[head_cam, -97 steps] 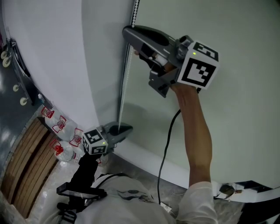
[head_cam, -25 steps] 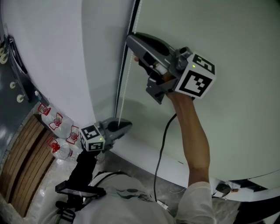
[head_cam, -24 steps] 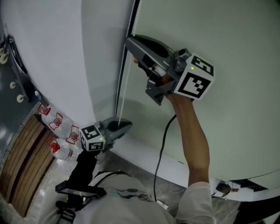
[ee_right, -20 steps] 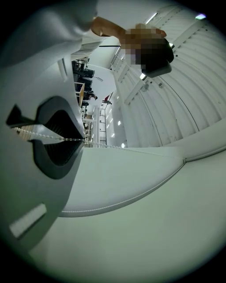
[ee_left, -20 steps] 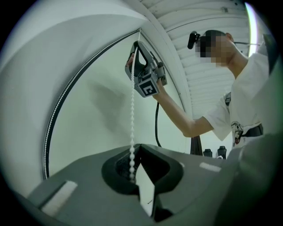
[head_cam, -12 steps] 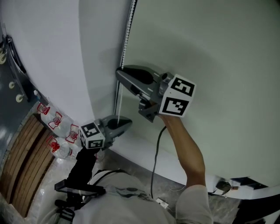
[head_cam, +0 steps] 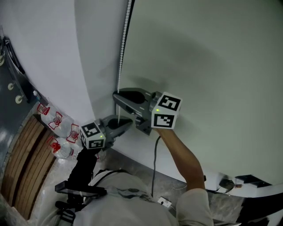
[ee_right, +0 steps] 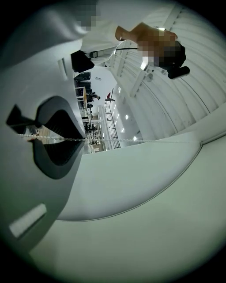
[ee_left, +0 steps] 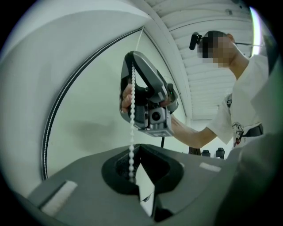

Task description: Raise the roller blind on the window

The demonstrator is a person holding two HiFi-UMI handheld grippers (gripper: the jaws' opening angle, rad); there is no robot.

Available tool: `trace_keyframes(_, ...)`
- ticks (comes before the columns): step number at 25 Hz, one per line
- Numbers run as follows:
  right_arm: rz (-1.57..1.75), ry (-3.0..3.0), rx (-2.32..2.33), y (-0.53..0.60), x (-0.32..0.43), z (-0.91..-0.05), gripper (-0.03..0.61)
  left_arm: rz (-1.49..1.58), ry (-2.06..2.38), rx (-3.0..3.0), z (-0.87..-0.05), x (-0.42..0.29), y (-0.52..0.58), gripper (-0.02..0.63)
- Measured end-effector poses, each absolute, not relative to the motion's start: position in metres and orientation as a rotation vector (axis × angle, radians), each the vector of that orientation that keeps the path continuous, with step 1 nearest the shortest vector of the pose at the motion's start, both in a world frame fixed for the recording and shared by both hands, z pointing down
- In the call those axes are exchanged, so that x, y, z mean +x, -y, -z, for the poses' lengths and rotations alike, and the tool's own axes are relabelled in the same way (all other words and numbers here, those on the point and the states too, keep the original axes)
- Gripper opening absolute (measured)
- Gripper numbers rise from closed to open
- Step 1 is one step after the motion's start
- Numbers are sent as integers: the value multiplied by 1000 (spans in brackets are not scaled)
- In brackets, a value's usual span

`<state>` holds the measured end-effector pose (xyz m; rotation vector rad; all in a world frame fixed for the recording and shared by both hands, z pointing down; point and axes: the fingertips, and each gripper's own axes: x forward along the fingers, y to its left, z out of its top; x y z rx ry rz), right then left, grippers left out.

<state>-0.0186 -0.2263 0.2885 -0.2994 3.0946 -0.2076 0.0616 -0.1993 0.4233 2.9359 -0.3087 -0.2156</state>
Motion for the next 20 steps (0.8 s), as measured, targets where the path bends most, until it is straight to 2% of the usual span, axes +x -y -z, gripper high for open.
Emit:
trace_keyframes(5, 295, -3113, -286, 219, -19, -321, 15, 215, 316, 2931, -425, 60, 202, -2)
trace_keyframes(10, 250, -3082, -317, 222, -13, -313, 22, 231, 308, 2935, -424, 60, 200, -2)
trace_keyframes(11, 230, -3077, -323, 225, -13, -308, 39, 232, 303, 2936, -424, 61, 200, -2)
trace_keyframes(13, 208, -3042, -334, 235, -10, -288, 119, 231, 289, 2936, -424, 63, 199, -2)
trace_keyframes(14, 190, -3023, -342, 241, -8, -274, 130, 230, 283, 2936, -424, 64, 198, -2)
trace_keyframes(20, -19, -2965, -332, 263, -6, -174, 132, 221, 267, 2925, -430, 69, 194, -2)
